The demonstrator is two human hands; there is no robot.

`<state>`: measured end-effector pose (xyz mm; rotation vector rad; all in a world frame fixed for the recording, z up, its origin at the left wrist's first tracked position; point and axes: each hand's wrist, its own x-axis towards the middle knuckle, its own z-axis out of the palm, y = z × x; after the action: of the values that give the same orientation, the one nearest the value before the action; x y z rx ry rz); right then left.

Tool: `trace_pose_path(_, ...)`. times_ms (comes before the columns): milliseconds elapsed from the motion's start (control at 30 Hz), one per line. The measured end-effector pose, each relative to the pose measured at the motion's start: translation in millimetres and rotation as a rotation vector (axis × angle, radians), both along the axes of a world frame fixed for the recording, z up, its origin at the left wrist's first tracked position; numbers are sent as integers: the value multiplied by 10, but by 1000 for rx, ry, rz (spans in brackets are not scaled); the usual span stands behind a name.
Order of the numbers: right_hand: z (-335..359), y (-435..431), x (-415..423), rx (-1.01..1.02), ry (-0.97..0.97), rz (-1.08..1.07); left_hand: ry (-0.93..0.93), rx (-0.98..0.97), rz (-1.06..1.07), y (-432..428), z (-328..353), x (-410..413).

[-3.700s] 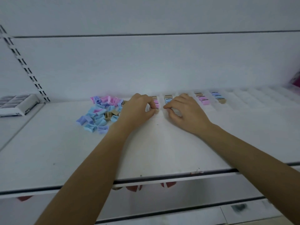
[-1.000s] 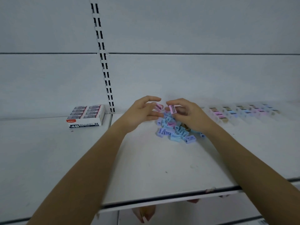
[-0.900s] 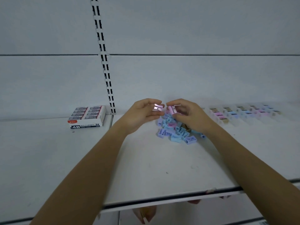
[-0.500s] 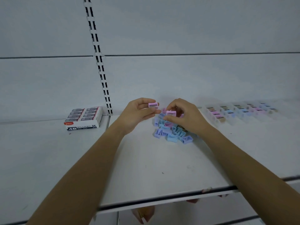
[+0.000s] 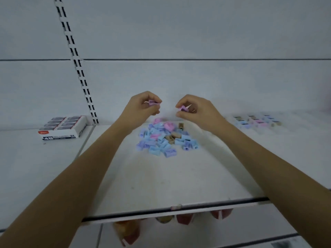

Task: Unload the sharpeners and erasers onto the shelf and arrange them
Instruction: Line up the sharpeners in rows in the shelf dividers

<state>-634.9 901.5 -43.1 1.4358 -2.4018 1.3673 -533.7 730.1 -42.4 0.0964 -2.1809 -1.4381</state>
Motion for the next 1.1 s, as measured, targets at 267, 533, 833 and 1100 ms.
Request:
trace_pose_path(267, 215, 1270, -766, -174, -261, -27, 19, 37, 9, 1102, 72, -767)
trace_pose_path(533, 87, 1796, -1265, -166, -256, -5, -13, -80, 85, 1674, -38, -1160)
trace_pose_path(833, -130, 1761, -1329, -68, -235, -6, -14, -156, 82, 1737, -192, -1195)
trace_pose_path(1100, -329, 1796, -1369, 176, 259, 69, -46, -440, 110, 1662, -292, -1139)
